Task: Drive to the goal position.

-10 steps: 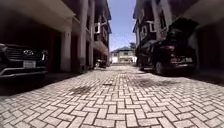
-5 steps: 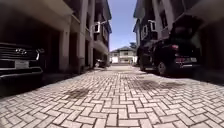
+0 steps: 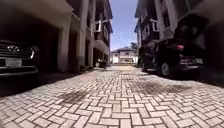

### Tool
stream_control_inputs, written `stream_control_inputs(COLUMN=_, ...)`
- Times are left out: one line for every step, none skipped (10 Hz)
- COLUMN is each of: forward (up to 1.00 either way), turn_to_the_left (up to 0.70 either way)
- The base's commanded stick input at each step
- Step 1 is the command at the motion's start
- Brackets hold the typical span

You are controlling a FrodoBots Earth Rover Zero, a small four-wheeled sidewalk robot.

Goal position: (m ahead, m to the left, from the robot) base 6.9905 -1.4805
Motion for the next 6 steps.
stream_control_inputs(forward=0.50, turn_to_the_left=0.00)
stream_control_inputs(forward=0.50, turn_to_the_left=0.00)
stream_control_inputs(forward=0.50, turn_to_the_left=0.00)
stream_control_inputs(forward=0.50, turn_to_the_left=0.00)
stream_control_inputs(forward=0.50, turn_to_the_left=0.00)
stream_control_inputs(forward=0.50, turn_to_the_left=0.00)
